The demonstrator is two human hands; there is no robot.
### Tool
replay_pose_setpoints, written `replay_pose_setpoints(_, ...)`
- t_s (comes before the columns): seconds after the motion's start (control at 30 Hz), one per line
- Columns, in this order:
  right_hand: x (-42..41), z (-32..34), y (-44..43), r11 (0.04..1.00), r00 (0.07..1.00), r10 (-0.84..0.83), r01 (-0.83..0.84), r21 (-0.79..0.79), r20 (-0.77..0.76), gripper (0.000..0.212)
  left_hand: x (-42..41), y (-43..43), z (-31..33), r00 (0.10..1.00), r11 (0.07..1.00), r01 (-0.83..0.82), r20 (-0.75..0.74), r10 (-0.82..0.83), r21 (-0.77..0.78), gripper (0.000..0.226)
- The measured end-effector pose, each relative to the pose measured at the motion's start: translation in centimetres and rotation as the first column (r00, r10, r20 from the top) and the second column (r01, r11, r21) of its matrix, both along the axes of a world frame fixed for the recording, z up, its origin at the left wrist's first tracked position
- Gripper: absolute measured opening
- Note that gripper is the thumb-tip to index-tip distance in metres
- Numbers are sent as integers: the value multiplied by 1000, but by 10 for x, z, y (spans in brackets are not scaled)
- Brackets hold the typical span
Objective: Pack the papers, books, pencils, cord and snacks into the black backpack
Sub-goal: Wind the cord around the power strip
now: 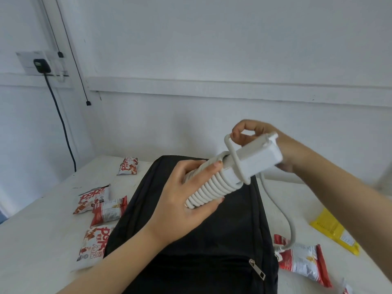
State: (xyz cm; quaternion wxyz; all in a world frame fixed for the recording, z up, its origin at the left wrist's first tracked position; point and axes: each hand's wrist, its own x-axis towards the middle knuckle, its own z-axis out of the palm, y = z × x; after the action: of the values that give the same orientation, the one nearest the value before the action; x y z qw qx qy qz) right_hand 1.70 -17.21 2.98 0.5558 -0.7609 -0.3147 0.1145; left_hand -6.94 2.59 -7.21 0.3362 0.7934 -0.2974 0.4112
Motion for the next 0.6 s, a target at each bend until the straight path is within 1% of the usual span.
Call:
replay_pose_setpoints(0.03,-2,-10,2,998,999,-32,34,44,-38,3,1,-1,0,1000,999,-11,-12,11,-49,66)
replay_pose_setpoints(0.1,-7,-32,7,982,990,-95,110,152,-101,21,3,-1,0,998,991,-57,-37,53,-124,65)
replay_pose_setpoints(0.13,-11,-41,8,971,988,-105,127,203,-115,25,4,0,0,995,984,-89,-52,81,-152,65)
replay_pose_setpoints(0.2,-20,-53,10,968,987,-128,146,206,-97,31,8,3,1,986,968,-152,-91,136,-200,64)
replay_pose_setpoints(0.27,-27,-55,10,972,983,-177,183,147,-53,41,10,6,1,979,958,-186,-123,162,-218,63)
replay_pose_setpoints(0.3,-28,-55,11,971,975,-222,221,96,1,47,11,6,0,977,957,-192,-129,167,-217,63)
replay_pose_setpoints(0.37,-29,-55,11,950,938,-302,310,-24,171,54,12,5,-1,977,955,-197,-128,171,-222,63)
replay_pose_setpoints(0.43,-32,-54,13,922,889,-302,365,-133,343,56,13,3,0,978,953,-195,-123,170,-231,64)
replay_pose_setpoints(0.53,-38,-53,14,894,858,-268,390,-219,438,54,15,0,3,977,950,-199,-128,172,-241,64)
replay_pose_setpoints(0.6,-44,-51,14,857,829,-285,445,-260,480,51,16,-2,4,976,949,-199,-138,169,-244,64)
